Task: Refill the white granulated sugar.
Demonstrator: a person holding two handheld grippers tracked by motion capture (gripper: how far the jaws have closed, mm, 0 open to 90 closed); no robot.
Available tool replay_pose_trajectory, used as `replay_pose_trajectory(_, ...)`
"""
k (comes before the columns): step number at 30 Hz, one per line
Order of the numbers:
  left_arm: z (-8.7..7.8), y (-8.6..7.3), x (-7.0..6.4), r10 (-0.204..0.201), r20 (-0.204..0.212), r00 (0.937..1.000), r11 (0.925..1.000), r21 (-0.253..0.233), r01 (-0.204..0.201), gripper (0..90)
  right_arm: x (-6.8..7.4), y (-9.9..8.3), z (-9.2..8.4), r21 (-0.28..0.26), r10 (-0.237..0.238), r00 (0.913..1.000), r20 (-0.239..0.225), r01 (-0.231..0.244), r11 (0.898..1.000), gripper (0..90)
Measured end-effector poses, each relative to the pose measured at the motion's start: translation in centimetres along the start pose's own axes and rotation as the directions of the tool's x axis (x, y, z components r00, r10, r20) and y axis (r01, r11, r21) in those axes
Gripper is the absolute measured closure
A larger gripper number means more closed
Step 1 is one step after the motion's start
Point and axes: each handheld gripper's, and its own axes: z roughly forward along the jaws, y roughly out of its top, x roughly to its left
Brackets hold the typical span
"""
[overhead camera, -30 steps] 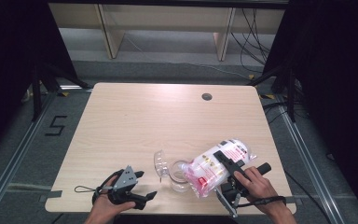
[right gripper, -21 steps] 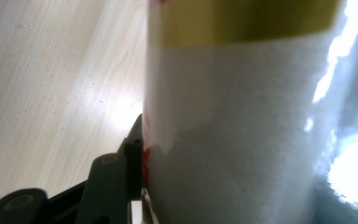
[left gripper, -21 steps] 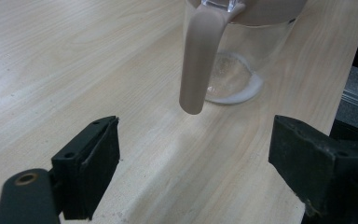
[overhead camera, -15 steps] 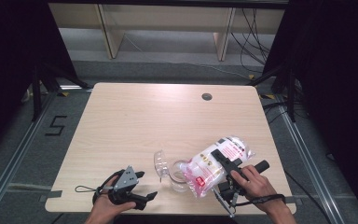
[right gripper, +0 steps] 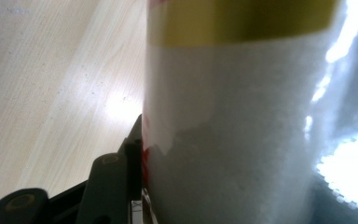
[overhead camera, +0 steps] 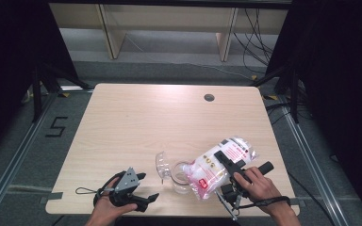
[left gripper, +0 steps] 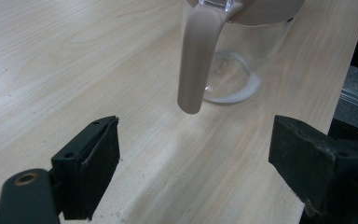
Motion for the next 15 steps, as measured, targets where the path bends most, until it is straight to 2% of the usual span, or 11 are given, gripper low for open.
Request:
replay_pose_trajectory(1,0.01,0.01,0.02,0.002,0.001,1.0000,1.0000,-0.001,-0.002,16.0,0.19,0.03,-0.10,0.008,0.020,0.9998,-0.002,-0.020,1.000,52.2)
replay_pose_trajectory(3,0.03,-0.01,0.01,-0.001,0.001,1.0000,1.0000,-0.001,0.001,16.0,0.04,0.14,0.05,-0.014,-0.017,0.9998,0.010,0.017,1.000,52.2)
replay_pose_trajectory(4,0.04,-0.02,0.00,-0.002,0.002,1.0000,1.0000,-0.001,0.002,16.0,0.08,0.24,-0.08,0.004,-0.018,0.9998,-0.002,0.018,1.000,52.2)
replay_pose_trajectory(6,0.02,-0.01,0.03,0.003,0.000,1.0000,1.0000,0.003,-0.003,16.0,0.01,0.32,-0.01,-0.013,-0.034,0.9994,0.008,0.034,0.999,52.2)
replay_pose_trajectory(8,0.00,-0.01,0.03,0.003,-0.001,1.0000,1.0000,0.003,-0.003,16.0,0.16,0.34,-0.12,-0.004,-0.009,0.9999,0.008,0.009,1.000,52.3)
replay_pose_trajectory(10,0.01,-0.01,-0.01,-0.002,0.001,1.0000,1.0000,-0.002,0.002,16.0,0.04,0.43,-0.10,-0.001,-0.028,0.9996,-0.003,0.028,1.000,52.3)
replay_pose_trajectory(14,-0.01,-0.01,0.00,0.001,0.001,1.0000,1.0000,-0.001,-0.001,16.0,0.23,0.36,-0.08,-0.001,-0.013,0.9999,0.005,0.013,1.000,52.4)
replay_pose_trajectory(15,-0.02,0.00,0.01,0.003,0.001,1.0000,1.0000,-0.001,-0.003,16.0,0.10,0.36,-0.01,-0.011,-0.029,0.9996,0.006,0.029,1.000,52.4)
